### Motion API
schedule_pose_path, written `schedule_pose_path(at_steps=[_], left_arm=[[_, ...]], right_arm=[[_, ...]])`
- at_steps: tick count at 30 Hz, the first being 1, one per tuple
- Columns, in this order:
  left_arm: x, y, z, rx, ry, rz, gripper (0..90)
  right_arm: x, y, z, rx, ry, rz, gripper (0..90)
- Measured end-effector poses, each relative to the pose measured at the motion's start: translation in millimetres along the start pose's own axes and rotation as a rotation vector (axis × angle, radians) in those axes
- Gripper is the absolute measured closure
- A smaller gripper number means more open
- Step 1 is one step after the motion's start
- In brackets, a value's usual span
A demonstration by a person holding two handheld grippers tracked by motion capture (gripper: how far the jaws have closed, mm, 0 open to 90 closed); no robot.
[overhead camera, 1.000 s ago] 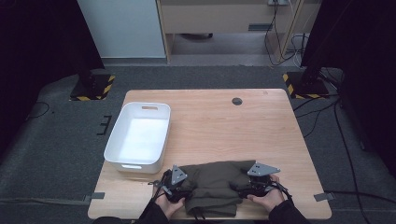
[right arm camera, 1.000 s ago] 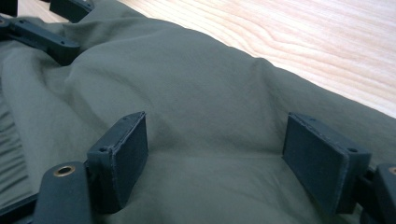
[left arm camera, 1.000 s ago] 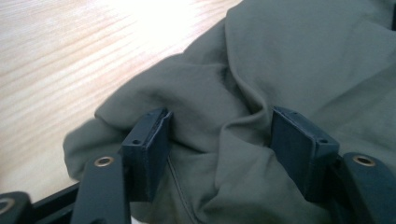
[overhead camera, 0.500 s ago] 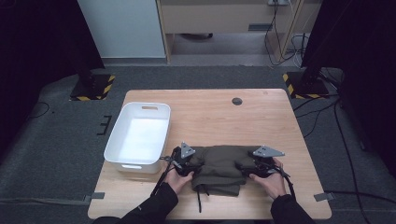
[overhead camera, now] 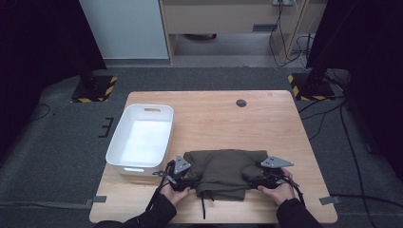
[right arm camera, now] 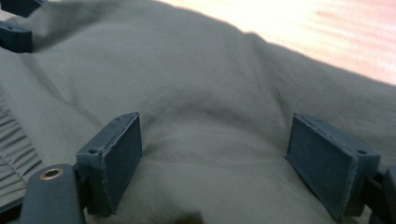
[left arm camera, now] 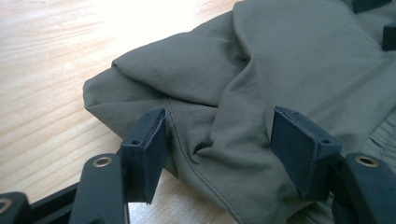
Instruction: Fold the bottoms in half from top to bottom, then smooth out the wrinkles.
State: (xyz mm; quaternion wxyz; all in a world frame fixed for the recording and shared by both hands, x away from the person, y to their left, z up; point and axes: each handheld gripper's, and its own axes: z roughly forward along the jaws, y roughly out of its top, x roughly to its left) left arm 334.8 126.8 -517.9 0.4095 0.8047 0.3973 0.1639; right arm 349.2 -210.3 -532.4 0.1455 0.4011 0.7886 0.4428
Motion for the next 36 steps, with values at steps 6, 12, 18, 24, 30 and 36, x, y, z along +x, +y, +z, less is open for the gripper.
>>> schedule_pose_path(at_steps=[6,12,18,24,30,36], left_arm=[[-6.2,1.6,17.3,-0.007,-0.019,-0.025,35.7],[-7.8,9.9,17.0,-0.027,-0.021,-0.007,35.7],[-2.1,19.7,-1.9,-0.086,-0.021,0.002,34.7],[9.3,27.1,-28.4,-0.151,-0.004,-0.005,34.5],[24.9,29.3,-47.9,-0.197,0.006,-0.047,34.2],[31.4,31.1,-56.7,-0.223,0.011,-0.065,33.8]], right_arm=[[-7.4,-3.7,-4.7,0.017,-0.016,0.013,18.0],[-14.4,-0.2,-12.4,-0.003,-0.029,0.052,18.3],[-10.3,17.6,-20.4,-0.131,-0.026,0.045,19.4],[2.5,38.6,-3.5,-0.145,0.000,0.027,18.9],[20.7,43.6,31.8,-0.029,0.040,0.005,18.5],[19.7,32.8,40.0,0.041,0.020,-0.014,18.0]])
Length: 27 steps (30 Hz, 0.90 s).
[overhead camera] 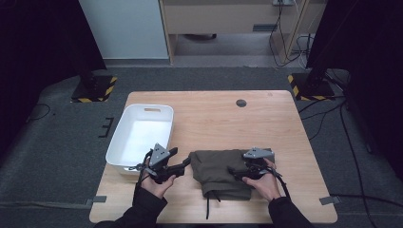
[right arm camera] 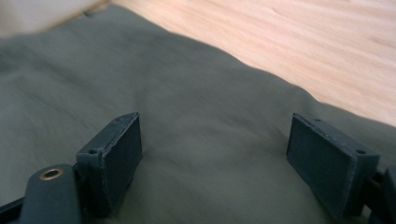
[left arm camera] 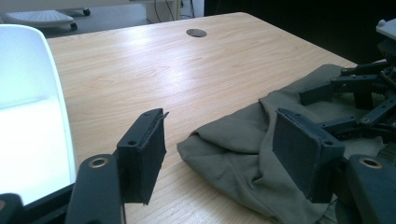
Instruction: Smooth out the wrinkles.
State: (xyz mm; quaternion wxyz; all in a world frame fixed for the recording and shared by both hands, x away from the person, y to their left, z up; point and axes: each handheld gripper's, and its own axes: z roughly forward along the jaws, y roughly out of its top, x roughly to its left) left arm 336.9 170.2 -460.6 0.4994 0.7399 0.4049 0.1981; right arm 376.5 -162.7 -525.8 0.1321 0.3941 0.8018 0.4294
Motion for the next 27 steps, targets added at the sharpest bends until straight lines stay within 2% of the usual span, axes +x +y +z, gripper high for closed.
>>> schedule_pose_path(at_steps=[3,9,12,20,25,27], left_arm=[[-0.9,-1.0,0.7,0.007,-0.005,0.002,33.7],[-7.8,-8.0,9.9,0.044,-0.037,0.026,33.3],[-10.0,-11.8,13.2,0.067,-0.041,0.036,33.2],[-8.8,-13.5,12.5,0.069,-0.029,0.036,32.7],[-8.4,-9.6,9.3,0.057,-0.034,0.033,32.4],[-4.1,-2.4,2.7,0.024,-0.024,0.019,32.3]], right_arm=[[-2.1,-3.6,-2.3,0.008,-0.019,-0.013,18.0],[-14.2,-16.0,-15.8,0.009,-0.033,0.000,17.9],[-19.8,-20.4,-22.6,0.004,-0.028,-0.003,17.9],[-26.4,-25.2,-33.2,0.001,-0.032,0.019,18.0],[-25.3,-16.7,-44.4,-0.065,-0.022,0.039,19.1],[-26.0,-13.4,-48.4,-0.091,-0.031,0.044,19.1]])
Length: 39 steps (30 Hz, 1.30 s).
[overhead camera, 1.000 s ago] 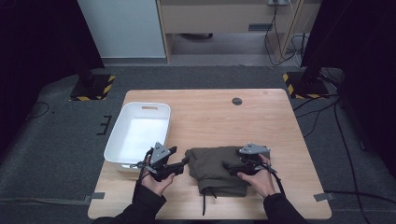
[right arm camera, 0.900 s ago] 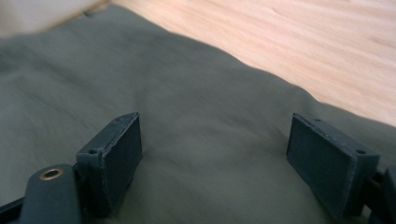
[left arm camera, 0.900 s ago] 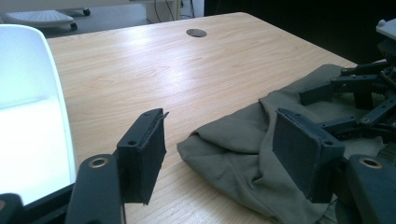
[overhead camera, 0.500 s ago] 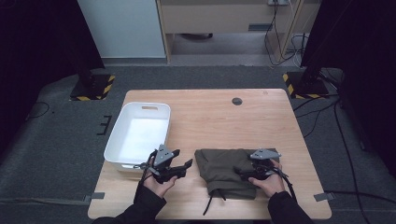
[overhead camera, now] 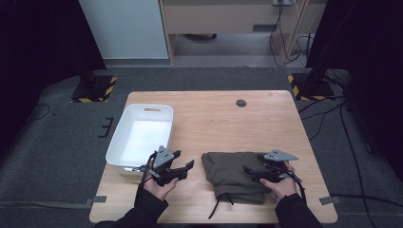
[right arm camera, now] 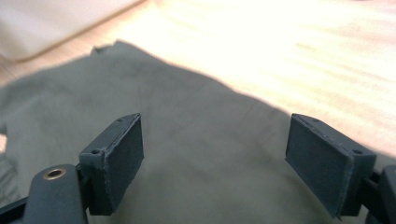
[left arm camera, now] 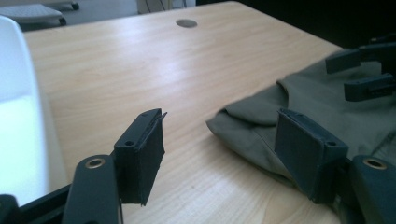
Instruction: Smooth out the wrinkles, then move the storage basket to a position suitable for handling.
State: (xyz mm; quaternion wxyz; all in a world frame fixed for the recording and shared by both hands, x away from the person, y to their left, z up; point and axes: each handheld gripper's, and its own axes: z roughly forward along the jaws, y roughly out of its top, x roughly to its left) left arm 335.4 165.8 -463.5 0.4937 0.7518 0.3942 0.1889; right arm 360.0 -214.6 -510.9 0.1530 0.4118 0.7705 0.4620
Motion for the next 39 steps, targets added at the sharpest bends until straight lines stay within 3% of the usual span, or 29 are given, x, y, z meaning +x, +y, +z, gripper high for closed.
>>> schedule_pose_path(at_steps=[3,8,15,16,18,22,25,27,32,39], left_arm=[[5.8,6.9,-7.8,-0.028,0.013,-0.011,32.2],[17.4,17.9,-20.7,-0.053,0.043,-0.030,32.1],[59.3,33.5,-53.7,-0.098,0.152,-0.098,31.6],[59.3,33.5,-53.7,-0.098,0.152,-0.098,31.5],[78.4,35.6,-65.5,-0.110,0.200,-0.123,31.2],[103.0,31.9,-74.7,-0.096,0.271,-0.137,31.1],[114.2,29.0,-77.4,-0.093,0.293,-0.154,31.1],[130.1,24.9,-81.6,-0.087,0.341,-0.163,31.2],[147.9,17.9,-86.6,-0.066,0.377,-0.185,31.5],[165.5,13.4,-88.8,-0.024,0.434,-0.170,31.6]], right_arm=[[-0.4,3.6,-1.5,-0.023,-0.004,0.000,19.0],[4.0,2.3,3.8,0.003,0.008,-0.010,18.2],[7.9,2.4,7.9,0.016,0.014,-0.021,18.0],[7.9,2.4,7.9,0.016,0.014,-0.021,18.0],[9.2,2.6,9.1,0.013,0.016,-0.023,18.0],[10.8,2.6,10.9,0.022,0.020,-0.026,18.0],[12.0,2.1,11.7,0.026,0.024,-0.028,18.0],[12.9,1.9,13.3,0.030,0.026,-0.031,18.0],[12.5,1.5,13.4,0.032,0.026,-0.027,18.1],[11.5,0.0,12.6,0.039,0.027,-0.031,18.1]])
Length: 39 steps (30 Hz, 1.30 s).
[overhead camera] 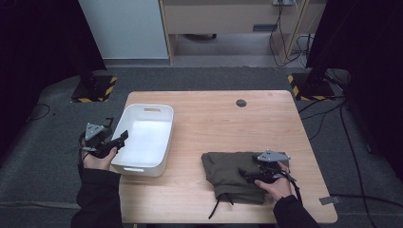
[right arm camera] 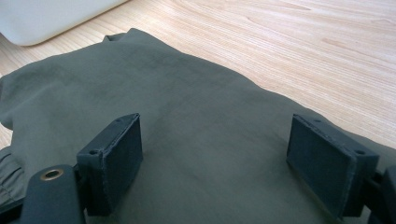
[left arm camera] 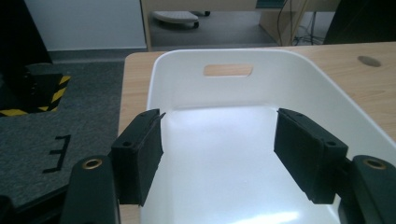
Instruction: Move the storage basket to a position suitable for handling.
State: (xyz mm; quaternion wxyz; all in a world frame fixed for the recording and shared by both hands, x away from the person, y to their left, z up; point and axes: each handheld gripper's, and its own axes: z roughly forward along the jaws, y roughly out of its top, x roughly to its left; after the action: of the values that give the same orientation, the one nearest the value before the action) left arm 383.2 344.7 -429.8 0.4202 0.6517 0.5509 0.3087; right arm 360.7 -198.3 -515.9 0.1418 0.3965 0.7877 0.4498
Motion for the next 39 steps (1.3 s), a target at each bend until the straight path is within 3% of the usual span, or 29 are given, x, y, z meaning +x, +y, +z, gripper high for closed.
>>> schedule_pose_path(at_steps=[3,8,10,17,24,27,31,39], left_arm=[[5.0,-3.3,4.2,0.013,0.019,0.002,31.7],[19.9,-14.1,14.4,0.064,0.090,0.004,33.9],[24.7,-18.2,16.1,0.072,0.086,-0.015,35.8],[32.6,-28.7,21.5,0.132,0.104,-0.019,45.3],[34.3,-36.7,29.5,0.185,0.102,-0.027,60.2],[32.3,-37.7,32.5,0.199,0.107,-0.006,69.5],[29.2,-37.7,36.1,0.207,0.099,-0.002,80.9],[32.7,-38.2,37.1,0.194,0.075,-0.054,84.7]], right_arm=[[-0.4,-0.3,0.0,-0.001,-0.001,-0.002,18.1],[-0.7,-0.7,1.3,0.006,0.000,-0.005,18.2],[-0.9,-0.7,1.4,0.005,0.001,-0.006,18.2],[-1.0,-0.7,1.3,0.007,0.003,-0.006,18.4],[-1.5,-0.6,1.7,0.006,0.004,-0.003,18.4],[-1.6,-0.5,1.5,0.005,0.003,0.000,18.4],[-1.9,-0.4,1.7,0.007,0.005,0.003,18.4],[-2.8,0.0,2.1,0.007,0.004,0.003,18.5]])
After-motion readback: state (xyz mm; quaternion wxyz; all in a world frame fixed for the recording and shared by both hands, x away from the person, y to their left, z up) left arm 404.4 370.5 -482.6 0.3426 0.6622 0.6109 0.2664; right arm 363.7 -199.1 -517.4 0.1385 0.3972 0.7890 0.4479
